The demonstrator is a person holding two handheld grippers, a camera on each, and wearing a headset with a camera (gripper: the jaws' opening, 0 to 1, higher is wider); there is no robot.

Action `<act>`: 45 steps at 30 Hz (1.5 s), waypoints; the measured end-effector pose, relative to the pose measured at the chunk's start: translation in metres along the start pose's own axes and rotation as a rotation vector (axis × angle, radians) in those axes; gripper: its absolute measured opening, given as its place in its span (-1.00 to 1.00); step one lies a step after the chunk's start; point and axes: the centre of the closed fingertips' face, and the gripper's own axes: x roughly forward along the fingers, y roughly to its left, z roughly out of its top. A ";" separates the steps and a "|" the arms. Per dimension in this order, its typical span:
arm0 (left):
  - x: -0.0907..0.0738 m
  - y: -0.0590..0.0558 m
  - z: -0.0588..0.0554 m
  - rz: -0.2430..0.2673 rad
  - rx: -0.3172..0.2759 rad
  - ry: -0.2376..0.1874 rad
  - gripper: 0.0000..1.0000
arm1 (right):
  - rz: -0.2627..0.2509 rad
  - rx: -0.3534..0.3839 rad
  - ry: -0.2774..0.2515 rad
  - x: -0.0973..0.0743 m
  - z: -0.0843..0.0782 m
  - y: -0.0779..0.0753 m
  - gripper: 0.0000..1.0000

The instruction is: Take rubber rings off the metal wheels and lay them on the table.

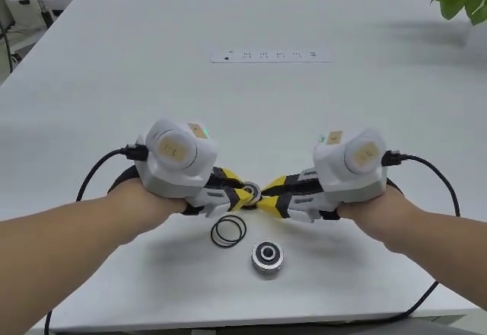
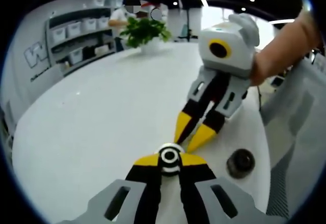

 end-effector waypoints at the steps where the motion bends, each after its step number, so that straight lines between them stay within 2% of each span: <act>1: 0.000 0.000 0.000 0.000 0.000 0.000 -0.76 | 0.001 0.010 -0.002 0.000 0.000 0.000 -0.92; 7: 0.000 0.001 -0.001 0.004 -0.002 -0.001 -0.76 | 0.008 0.057 -0.002 0.000 -0.002 0.000 -1.00; 11: 0.000 0.002 -0.001 0.006 0.000 0.000 -0.76 | 0.008 0.144 -0.016 0.000 -0.002 -0.001 -1.00; 15: 0.001 0.002 -0.001 0.010 0.003 -0.001 -0.76 | 0.008 0.307 -0.046 -0.001 -0.001 -0.003 -1.00; 18: 0.001 0.003 -0.001 0.013 0.006 0.002 -0.76 | 0.004 0.388 -0.068 -0.003 -0.001 -0.006 -1.00; 20: 0.001 0.003 -0.001 0.014 0.006 0.003 -0.76 | -0.017 0.436 -0.097 -0.006 0.001 -0.013 -1.00; 21: 0.001 0.003 -0.001 0.015 0.004 0.002 -0.76 | 0.002 0.484 -0.123 -0.007 0.005 -0.013 -1.00; 22: 0.001 0.003 -0.001 0.015 0.004 0.002 -0.76 | -0.005 0.502 -0.131 -0.007 0.006 -0.015 -1.00; 23: 0.002 0.003 -0.001 0.016 0.002 0.003 -0.76 | -0.008 0.490 -0.125 -0.007 0.004 -0.015 -1.00; 25: 0.002 0.003 -0.001 0.019 0.001 0.004 -0.76 | -0.003 0.528 -0.149 -0.006 0.008 -0.014 -1.00; 29: 0.002 0.003 -0.001 0.026 0.001 0.008 -0.76 | -0.001 0.556 -0.165 -0.006 0.007 -0.015 -1.00; 31: 0.002 0.002 0.000 0.028 0.002 0.009 -0.76 | 0.016 0.583 -0.189 -0.007 0.011 -0.013 -1.00; 33: 0.002 0.003 -0.001 0.030 0.002 0.009 -0.76 | 0.011 0.570 -0.182 -0.007 0.011 -0.011 -1.00; 35: 0.002 0.003 0.000 0.032 0.004 0.010 -0.76 | 0.013 0.597 -0.189 -0.007 0.012 -0.011 -1.00; 38: 0.002 0.002 0.000 0.036 0.004 0.012 -0.76 | 0.014 0.598 -0.195 -0.007 0.013 -0.010 -1.00; 45: 0.002 0.002 0.000 0.037 0.017 0.012 -0.77 | 0.035 0.587 -0.199 -0.006 0.017 -0.004 -1.00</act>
